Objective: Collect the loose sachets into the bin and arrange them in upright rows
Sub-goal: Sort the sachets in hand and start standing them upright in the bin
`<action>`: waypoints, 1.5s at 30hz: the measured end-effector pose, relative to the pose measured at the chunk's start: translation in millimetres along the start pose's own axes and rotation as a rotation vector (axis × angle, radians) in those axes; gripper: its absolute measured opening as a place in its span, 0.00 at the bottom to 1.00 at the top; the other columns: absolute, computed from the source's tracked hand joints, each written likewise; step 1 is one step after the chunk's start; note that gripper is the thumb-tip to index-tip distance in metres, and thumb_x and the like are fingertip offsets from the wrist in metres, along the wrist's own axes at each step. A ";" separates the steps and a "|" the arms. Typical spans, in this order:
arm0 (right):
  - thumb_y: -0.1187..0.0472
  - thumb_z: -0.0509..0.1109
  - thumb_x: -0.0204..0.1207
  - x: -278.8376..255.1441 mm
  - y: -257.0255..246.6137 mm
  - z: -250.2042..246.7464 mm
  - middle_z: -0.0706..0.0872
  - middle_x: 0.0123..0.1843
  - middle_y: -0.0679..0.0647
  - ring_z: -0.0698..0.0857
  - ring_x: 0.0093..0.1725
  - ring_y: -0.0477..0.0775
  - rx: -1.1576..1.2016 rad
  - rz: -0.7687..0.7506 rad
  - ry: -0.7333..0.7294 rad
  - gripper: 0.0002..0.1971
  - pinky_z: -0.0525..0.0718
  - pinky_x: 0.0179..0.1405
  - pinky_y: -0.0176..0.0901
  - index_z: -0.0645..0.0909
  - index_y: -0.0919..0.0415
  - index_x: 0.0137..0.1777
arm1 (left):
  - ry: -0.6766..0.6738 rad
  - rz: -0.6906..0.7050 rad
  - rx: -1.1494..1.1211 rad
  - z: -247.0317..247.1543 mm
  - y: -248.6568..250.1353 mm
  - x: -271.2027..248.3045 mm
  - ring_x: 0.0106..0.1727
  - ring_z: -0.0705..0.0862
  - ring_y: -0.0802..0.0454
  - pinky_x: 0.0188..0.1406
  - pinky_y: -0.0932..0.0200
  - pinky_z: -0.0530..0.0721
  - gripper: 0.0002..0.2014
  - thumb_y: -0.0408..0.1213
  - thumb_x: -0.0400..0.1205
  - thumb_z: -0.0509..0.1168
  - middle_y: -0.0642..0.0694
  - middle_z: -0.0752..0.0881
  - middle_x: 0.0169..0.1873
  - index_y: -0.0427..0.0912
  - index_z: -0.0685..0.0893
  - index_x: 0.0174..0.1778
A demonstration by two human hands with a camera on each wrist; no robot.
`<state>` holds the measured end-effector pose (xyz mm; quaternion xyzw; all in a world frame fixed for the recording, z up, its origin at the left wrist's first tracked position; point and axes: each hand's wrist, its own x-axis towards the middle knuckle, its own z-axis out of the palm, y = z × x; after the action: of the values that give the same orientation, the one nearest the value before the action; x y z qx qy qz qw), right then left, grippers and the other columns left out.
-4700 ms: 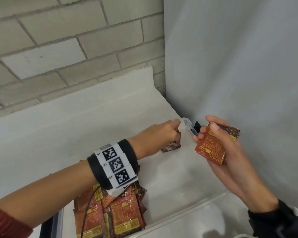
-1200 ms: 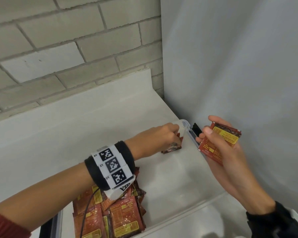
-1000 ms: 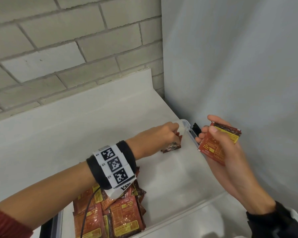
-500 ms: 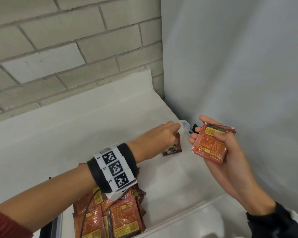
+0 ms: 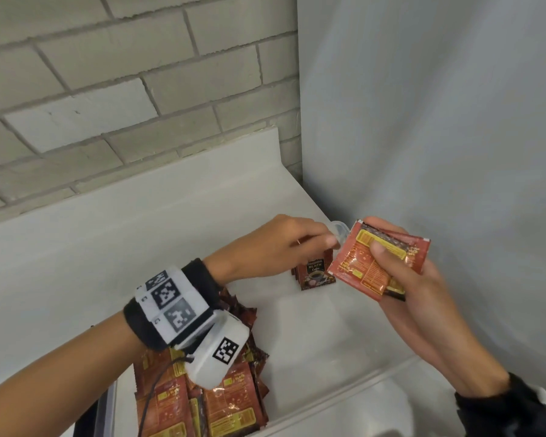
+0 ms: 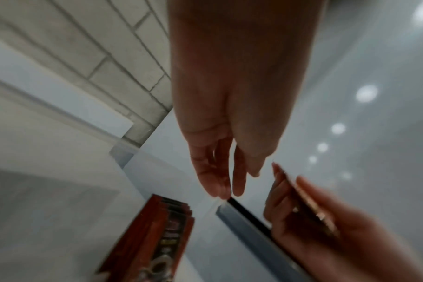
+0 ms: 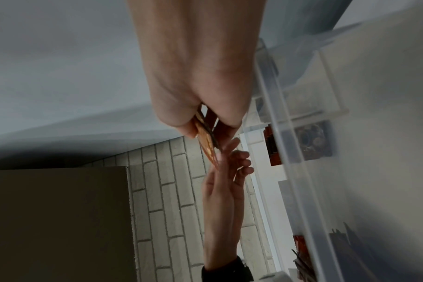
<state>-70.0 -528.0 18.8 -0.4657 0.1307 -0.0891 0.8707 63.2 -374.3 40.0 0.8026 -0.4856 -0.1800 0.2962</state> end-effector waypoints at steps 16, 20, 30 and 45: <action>0.46 0.90 0.40 -1.0 1.5 0.5 0.90 0.42 0.54 0.90 0.40 0.50 -0.038 0.057 -0.147 0.31 0.86 0.31 0.38 0.88 0.50 0.47 | 0.018 0.161 -0.404 -19.2 25.2 -10.4 0.61 0.80 0.49 0.58 0.56 0.83 0.07 0.30 0.82 0.64 0.37 0.80 0.56 0.39 0.87 0.51; 0.44 0.90 0.39 2.1 5.2 4.9 0.89 0.41 0.54 0.89 0.41 0.48 -0.043 -0.015 -0.126 0.45 0.85 0.33 0.36 0.79 0.57 0.58 | 0.068 0.181 -0.397 -18.2 32.7 -7.7 0.58 0.84 0.46 0.61 0.44 0.82 0.06 0.29 0.83 0.64 0.38 0.85 0.53 0.37 0.86 0.49; 0.29 0.79 0.50 -1.6 3.3 2.0 0.90 0.55 0.58 0.89 0.54 0.56 -0.060 -0.010 -0.183 0.39 0.87 0.44 0.42 0.83 0.55 0.57 | 0.176 -0.031 -0.419 -15.0 34.0 -3.1 0.38 0.86 0.55 0.36 0.59 0.83 0.05 0.32 0.79 0.69 0.43 0.90 0.38 0.37 0.89 0.48; 0.62 0.76 0.63 2.0 5.7 -1.5 0.89 0.54 0.65 0.89 0.52 0.62 0.009 -0.123 -0.045 0.29 0.88 0.44 0.46 0.76 0.66 0.65 | 0.158 -0.319 -0.808 -8.4 38.4 -20.9 0.38 0.90 0.45 0.41 0.54 0.91 0.02 0.25 0.78 0.69 0.37 0.87 0.36 0.30 0.83 0.42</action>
<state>-68.4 -526.6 13.0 -0.4707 0.0819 -0.1324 0.8684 32.6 -366.8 71.4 0.6985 -0.2219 -0.3370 0.5910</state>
